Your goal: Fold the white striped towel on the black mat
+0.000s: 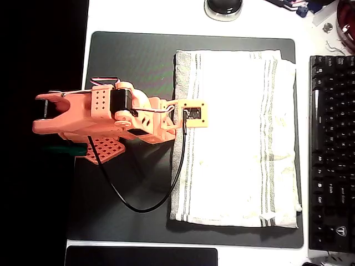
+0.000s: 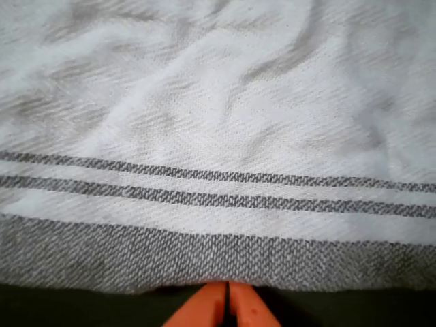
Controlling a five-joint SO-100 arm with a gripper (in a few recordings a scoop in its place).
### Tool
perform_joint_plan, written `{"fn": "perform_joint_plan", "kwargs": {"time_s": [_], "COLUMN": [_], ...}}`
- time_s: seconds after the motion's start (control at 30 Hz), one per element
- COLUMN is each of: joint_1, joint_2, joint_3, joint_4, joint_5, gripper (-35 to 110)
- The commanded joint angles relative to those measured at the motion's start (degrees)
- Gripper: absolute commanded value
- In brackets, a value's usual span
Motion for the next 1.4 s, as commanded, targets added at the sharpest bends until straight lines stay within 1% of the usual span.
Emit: {"fn": "perform_joint_plan", "kwargs": {"time_s": [0.0, 0.23, 0.43, 0.7, 0.9, 1.37], "joint_1": [-0.88, -1.32, -2.81, -7.82, -13.8, -23.47], "joint_2": [1.32, 0.0, -6.42, -18.54, -30.67, -50.19], "joint_3": [1.32, 0.88, -5.45, -17.75, -30.85, -56.95], "joint_4": [0.79, 0.53, 0.44, 1.41, 3.08, 9.93], "joint_5": [0.18, -1.32, -1.14, 1.85, 5.71, 12.57], "gripper": [0, 0, 0, 0, 0, 0]}}
